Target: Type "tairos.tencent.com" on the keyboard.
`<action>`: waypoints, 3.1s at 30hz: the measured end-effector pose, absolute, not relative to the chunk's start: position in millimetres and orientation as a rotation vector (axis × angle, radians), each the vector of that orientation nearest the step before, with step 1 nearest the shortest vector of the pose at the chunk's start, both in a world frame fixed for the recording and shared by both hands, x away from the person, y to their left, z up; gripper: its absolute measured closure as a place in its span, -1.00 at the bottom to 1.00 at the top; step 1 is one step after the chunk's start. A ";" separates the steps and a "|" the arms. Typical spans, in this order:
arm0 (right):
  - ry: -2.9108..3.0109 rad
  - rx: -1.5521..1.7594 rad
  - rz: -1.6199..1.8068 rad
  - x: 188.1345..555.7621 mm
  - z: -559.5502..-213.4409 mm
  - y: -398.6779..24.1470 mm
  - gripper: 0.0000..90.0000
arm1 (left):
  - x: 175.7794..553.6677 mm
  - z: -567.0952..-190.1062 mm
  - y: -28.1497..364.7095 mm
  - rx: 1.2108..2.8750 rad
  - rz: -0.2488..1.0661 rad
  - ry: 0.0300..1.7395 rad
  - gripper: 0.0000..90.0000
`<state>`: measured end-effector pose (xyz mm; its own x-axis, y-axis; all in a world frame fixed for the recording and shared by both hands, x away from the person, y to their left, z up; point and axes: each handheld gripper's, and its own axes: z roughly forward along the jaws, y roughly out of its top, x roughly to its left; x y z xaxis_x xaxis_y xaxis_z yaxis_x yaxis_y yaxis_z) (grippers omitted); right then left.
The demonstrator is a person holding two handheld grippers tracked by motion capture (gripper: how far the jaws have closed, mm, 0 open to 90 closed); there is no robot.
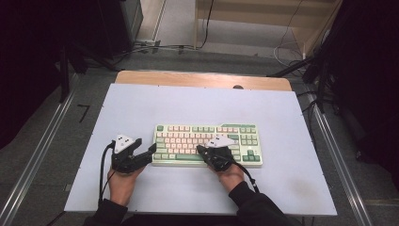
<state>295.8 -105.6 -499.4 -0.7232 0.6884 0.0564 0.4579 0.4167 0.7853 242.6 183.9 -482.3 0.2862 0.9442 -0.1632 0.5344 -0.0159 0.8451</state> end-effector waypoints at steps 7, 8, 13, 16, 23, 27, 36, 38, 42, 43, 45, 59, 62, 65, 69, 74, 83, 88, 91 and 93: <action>2.360 1.003 1.265 295.5 -494.1 -109.7 0.63 | 243.7 -482.8 182.5 1.682 0.576 1.362 -0.16; 2.347 1.016 1.276 295.8 -492.7 -111.0 0.50 | 243.7 -482.8 182.5 1.681 0.577 1.362 -0.16; 2.300 1.078 1.318 299.5 -487.8 -118.8 -0.20 | 244.1 -482.3 181.7 1.681 0.575 1.358 -0.16; 2.288 1.100 1.313 300.8 -487.5 -121.1 -0.40 | 244.4 -481.8 180.3 1.682 0.573 1.345 -0.12; 2.279 1.114 1.278 299.1 -488.8 -127.2 -0.47 | 249.6 -480.2 174.8 1.679 0.505 1.281 0.44; 2.257 1.140 1.273 297.2 -488.4 -136.2 -0.47 | 255.4 -480.1 165.6 1.707 0.464 1.238 0.77; 2.196 1.204 1.246 291.0 -488.8 -158.0 -0.47 | 271.1 -479.4 142.5 1.770 0.421 1.167 1.00; 2.179 1.217 1.244 289.2 -488.7 -164.1 -0.47 | 275.2 -479.9 137.2 1.781 0.411 1.155 1.00; 2.145 1.259 1.230 285.1 -488.6 -176.0 -0.47 | 282.3 -480.7 126.5 1.798 0.397 1.133 1.00; 2.140 1.261 1.226 284.4 -488.7 -179.0 -0.47 | 283.6 -480.8 124.7 1.804 0.396 1.127 1.00; 2.124 1.279 1.221 282.2 -488.7 -183.9 -0.47 | 286.4 -480.8 119.4 1.809 0.392 1.117 1.00; 2.066 1.353 1.178 271.4 -489.0 -206.2 -0.47 | 305.1 -486.1 90.1 1.874 0.402 1.112 1.00; 2.062 1.354 1.176 269.7 -488.8 -207.7 -0.47 | 307.8 -488.5 84.5 1.893 0.399 1.117 1.00; 2.057 1.360 1.175 268.9 -488.5 -209.7 -0.47 | 309.0 -489.9 82.0 1.907 0.409 1.123 1.00; 2.055 1.364 1.174 269.1 -488.4 -210.9 -0.47 | 309.5 -490.3 81.8 1.913 0.423 1.130 1.00; 2.064 1.364 1.165 269.3 -489.2 -209.3 -0.47 | 310.7 -491.7 81.7 1.922 0.417 1.138 1.00; 2.062 1.364 1.168 269.5 -488.9 -210.3 -0.47 | 310.9 -492.3 80.7 1.927 0.411 1.136 1.00; 2.062 1.366 1.164 269.7 -489.3 -209.4 -0.46 | 311.3 -493.5 80.2 1.941 0.398 1.138 1.00; 2.062 1.368 1.163 269.8 -489.3 -209.4 -0.46 | 310.4 -492.5 80.9 1.932 0.392 1.136 1.00; 2.062 1.368 1.164 270.0 -489.1 -209.5 -0.46 | 309.5 -490.2 81.9 1.915 0.390 1.129 1.00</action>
